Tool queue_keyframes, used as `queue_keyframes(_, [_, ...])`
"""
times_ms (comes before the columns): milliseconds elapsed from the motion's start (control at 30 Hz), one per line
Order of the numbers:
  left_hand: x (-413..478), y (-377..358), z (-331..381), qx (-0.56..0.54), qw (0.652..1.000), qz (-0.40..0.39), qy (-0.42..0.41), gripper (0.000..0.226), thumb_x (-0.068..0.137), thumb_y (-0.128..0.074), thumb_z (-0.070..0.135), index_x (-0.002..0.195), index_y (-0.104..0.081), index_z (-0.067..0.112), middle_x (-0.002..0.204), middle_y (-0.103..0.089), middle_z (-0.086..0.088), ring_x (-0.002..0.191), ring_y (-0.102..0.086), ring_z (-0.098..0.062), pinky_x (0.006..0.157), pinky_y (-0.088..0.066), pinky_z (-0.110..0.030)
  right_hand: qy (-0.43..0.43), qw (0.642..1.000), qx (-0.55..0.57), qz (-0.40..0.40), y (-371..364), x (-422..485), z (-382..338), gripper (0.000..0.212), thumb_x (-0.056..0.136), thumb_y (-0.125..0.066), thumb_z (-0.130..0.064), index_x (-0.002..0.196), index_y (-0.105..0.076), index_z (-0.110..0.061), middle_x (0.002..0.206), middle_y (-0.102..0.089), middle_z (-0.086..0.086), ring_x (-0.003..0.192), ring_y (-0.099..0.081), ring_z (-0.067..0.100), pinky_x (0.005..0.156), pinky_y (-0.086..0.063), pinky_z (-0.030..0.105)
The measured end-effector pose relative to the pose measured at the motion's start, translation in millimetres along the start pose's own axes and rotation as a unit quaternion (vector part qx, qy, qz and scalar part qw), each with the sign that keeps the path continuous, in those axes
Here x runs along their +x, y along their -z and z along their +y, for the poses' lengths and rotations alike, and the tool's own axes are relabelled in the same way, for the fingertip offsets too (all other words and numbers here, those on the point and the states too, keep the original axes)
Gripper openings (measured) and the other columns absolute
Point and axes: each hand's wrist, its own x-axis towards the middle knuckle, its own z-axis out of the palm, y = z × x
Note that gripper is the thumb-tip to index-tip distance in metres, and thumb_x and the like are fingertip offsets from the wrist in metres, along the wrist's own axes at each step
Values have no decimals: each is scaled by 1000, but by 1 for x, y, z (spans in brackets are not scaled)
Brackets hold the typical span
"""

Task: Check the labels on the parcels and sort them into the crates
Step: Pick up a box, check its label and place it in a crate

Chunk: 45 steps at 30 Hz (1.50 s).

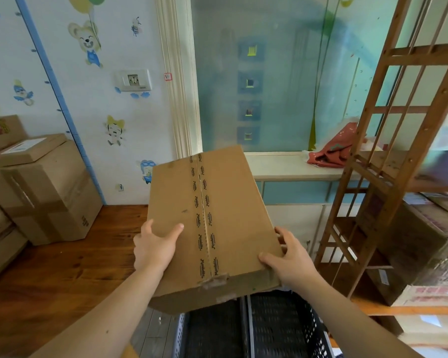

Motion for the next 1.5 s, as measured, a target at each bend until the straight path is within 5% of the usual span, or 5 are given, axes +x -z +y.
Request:
queue_keyframes(667, [-11,17,17,-65,991,67,-93,84,87,-65,53,154,-27,18,151,-31,-6,132,-43,-29,98,-44,-45,-111,962,249,16,-17,18,14,52,103,-20,-56,140,-40,-27,131,-53,2,120,-51,23,107,-37,48])
queue_keyframes(833, [-8,17,12,-107,990,64,-70,78,87,-65,51,150,-36,16,149,-35,-6,128,-46,-28,97,-45,-44,-82,968,236,-28,-5,21,4,40,102,-27,-56,129,-38,-29,106,-55,-8,90,-53,6,70,-41,29])
queue_keyframes(1033, [-3,18,8,-137,986,67,-64,74,87,-66,48,148,-40,16,145,-39,-5,127,-48,-27,95,-43,-39,-57,970,218,-87,1,25,1,97,74,-34,-79,156,-15,-30,138,-47,-4,117,-45,15,100,-35,36])
queue_keyframes(1200, [4,21,8,-138,986,73,-65,73,88,-64,51,146,-42,14,142,-46,-7,125,-49,-27,98,-43,-42,-7,981,184,-69,3,22,-4,64,96,-24,-61,154,-22,-33,141,-44,-8,122,-38,9,106,-29,34])
queue_keyframes(1500, [2,29,10,-115,991,26,-66,87,79,-62,65,149,-35,22,149,-37,-7,132,-43,-30,107,-39,-50,21,988,149,-38,8,21,-16,120,60,-65,-83,153,-6,-35,142,-40,2,122,-50,22,103,-43,44])
